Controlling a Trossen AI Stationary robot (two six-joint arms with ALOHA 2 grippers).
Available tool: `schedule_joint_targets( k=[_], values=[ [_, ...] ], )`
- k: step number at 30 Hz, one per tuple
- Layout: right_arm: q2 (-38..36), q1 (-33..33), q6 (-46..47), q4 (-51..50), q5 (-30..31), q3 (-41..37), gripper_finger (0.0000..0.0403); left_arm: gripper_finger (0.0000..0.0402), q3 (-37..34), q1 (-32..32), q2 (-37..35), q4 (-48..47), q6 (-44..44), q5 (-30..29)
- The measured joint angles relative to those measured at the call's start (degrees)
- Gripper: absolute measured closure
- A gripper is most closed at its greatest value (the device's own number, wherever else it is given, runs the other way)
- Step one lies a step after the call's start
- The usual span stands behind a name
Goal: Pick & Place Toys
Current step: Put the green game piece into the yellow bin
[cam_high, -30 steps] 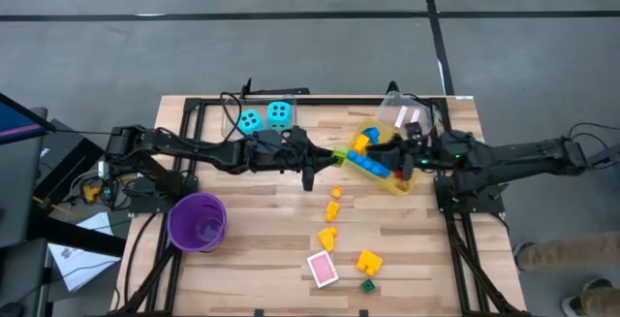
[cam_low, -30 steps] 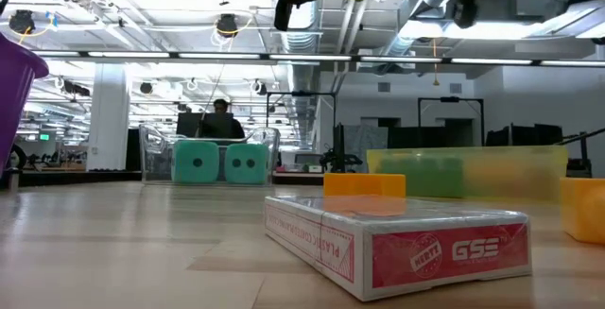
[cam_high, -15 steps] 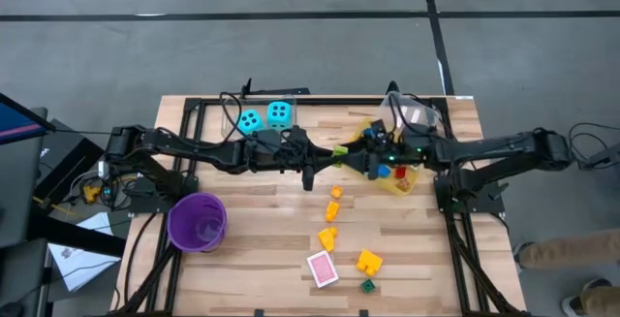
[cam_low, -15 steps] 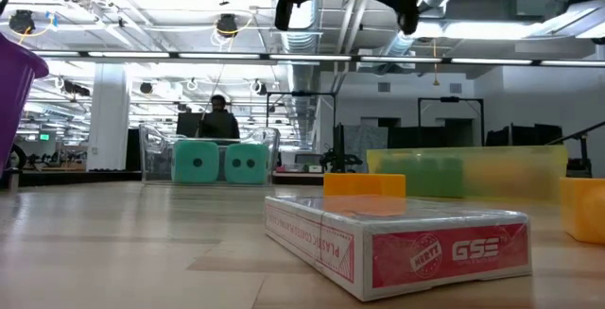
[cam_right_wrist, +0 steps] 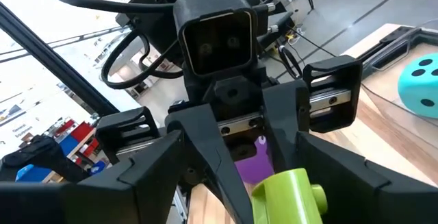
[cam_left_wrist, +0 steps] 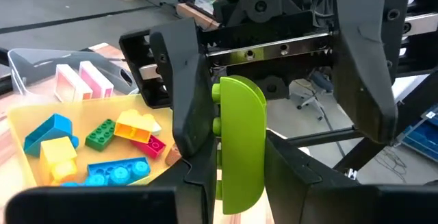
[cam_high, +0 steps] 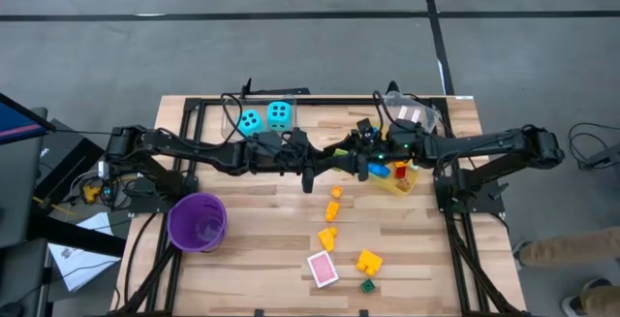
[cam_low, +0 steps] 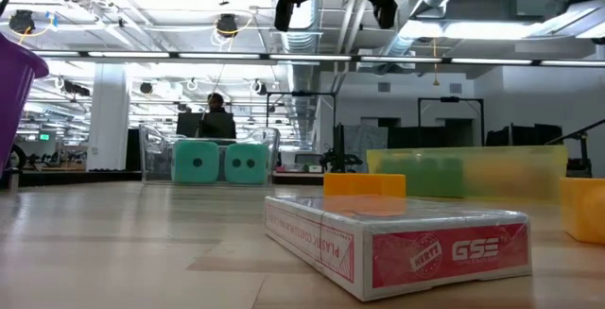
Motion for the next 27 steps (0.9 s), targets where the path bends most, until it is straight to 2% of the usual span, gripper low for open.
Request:
schedule_joint_targets(
  k=[6, 13, 21, 24, 27],
  values=[
    [-0.22, -0.33, -0.24, -0.08, 0.17, 0.0, 0.0131, 0.0321, 0.01, 0.24, 0.04, 0.9, -4.45, -1.52],
    [-0.24, -0.33, -0.25, -0.11, 0.39, 0.04, 0.0131, 0.0321, 0.01, 0.63, 0.07, 1.85, -14.77, -2.24],
    [-0.24, -0.35, 0.03, -0.24, 0.42, 0.02, 0.0135, 0.0321, 0.01, 0.63, 0.07, 1.86, -15.29, -2.94],
    [-0.24, -0.35, 1.06, -0.29, 0.44, 0.02, 0.0151, 0.0321, 0.01, 0.65, 0.07, 1.88, -15.29, -2.95],
    [-0.24, -0.35, 1.51, -0.41, 0.62, -0.02, 0.0188, 0.0321, 0.01, 0.63, 0.05, 2.04, -15.29, -2.94]
  ],
)
